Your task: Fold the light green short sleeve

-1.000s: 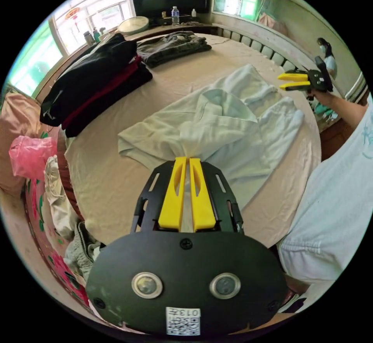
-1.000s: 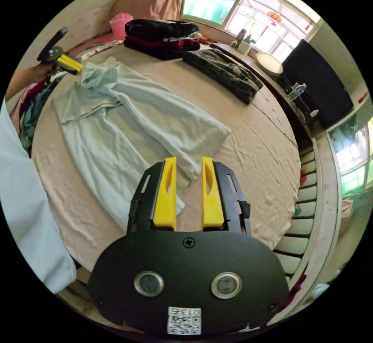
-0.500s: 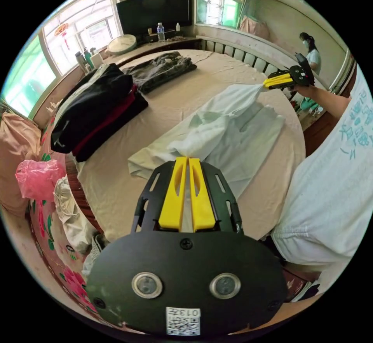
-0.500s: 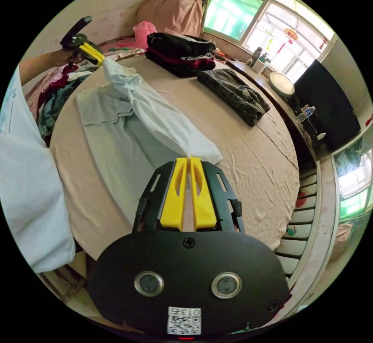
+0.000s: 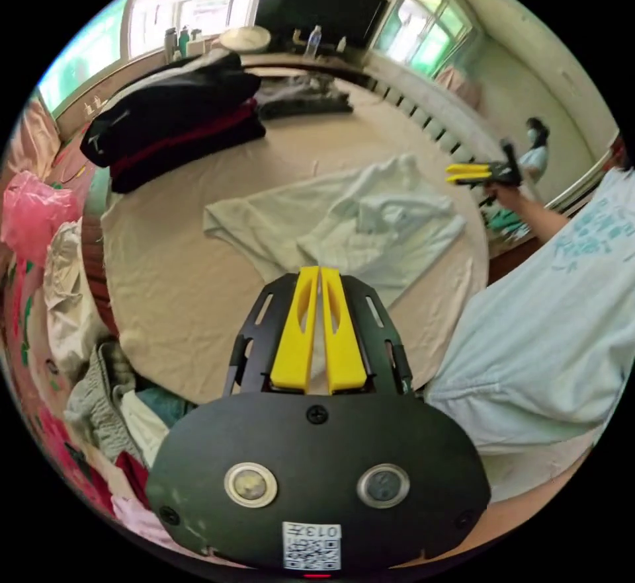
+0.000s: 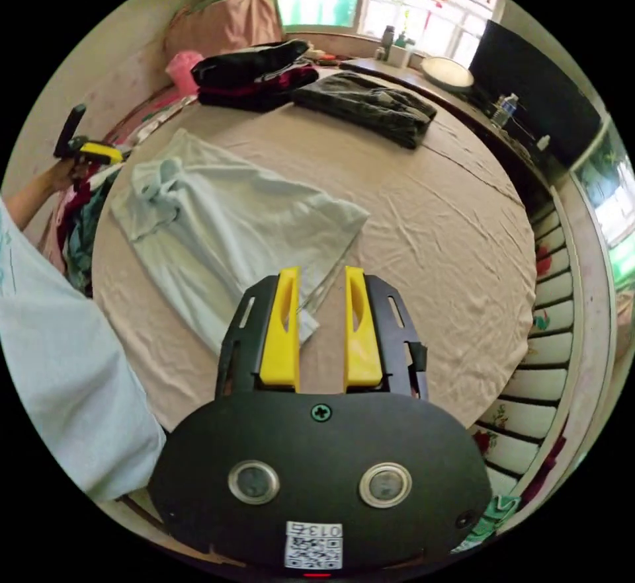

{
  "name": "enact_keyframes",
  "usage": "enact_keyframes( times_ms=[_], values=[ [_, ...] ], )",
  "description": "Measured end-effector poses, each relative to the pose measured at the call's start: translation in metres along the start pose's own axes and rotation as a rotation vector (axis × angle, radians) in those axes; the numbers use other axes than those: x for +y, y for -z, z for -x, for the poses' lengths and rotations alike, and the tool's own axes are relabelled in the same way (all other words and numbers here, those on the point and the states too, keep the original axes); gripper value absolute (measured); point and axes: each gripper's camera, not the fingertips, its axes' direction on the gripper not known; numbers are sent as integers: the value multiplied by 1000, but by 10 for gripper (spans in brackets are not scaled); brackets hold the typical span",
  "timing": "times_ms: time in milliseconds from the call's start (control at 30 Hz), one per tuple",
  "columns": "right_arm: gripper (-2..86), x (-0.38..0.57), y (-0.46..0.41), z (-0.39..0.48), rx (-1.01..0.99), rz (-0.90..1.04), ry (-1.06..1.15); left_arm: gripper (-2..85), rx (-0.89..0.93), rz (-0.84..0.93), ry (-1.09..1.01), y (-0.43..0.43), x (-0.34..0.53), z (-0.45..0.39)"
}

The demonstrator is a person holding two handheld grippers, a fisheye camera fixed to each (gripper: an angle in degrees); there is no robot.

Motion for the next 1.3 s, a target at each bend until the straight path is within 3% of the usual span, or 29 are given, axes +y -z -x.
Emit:
enact_keyframes(
  times_ms=[100, 267, 467, 500, 633, 700, 800, 900, 1033, 1167, 1300],
  values=[
    [98, -21, -16, -30, -4, -30, -124, -2, 18, -127, 15, 15, -11, 9],
    [69, -61, -61, -48, -106, -5, -197, -2, -112, -21, 22, -41, -58, 14],
    [7, -76, -82, -51, -11, 100, -119, -3, -289, 170, -30, -101, -76, 16],
    [5, -73, -81, -55, 17, 105, -117, -3, -293, 134, -30, -98, -73, 17],
    [2, -58, -73, -75, 65, 101, -218, -3, -267, 86, 123, -92, -57, 38],
    [2, -47, -39, -76, 16, -67, -215, -3, -262, 59, 100, -85, -53, 33],
    [2, -36, -8, -49, -70, -151, -132, -2, -227, -32, 14, -66, -44, 17],
    [2, -21, -9, -7, -113, -123, -40, -1, -153, -59, -25, -63, -34, 6],
    [1, -7, -40, 23, -109, 12, 16, -1, -165, 105, -40, -100, -26, 8],
    [8, -5, -40, 21, 88, 118, 9, 5, -165, 69, 30, -94, -13, 21],
    [49, -40, 6, 40, 13, -94, 150, 26, -122, -39, 18, -66, 8, 27]
  ],
)
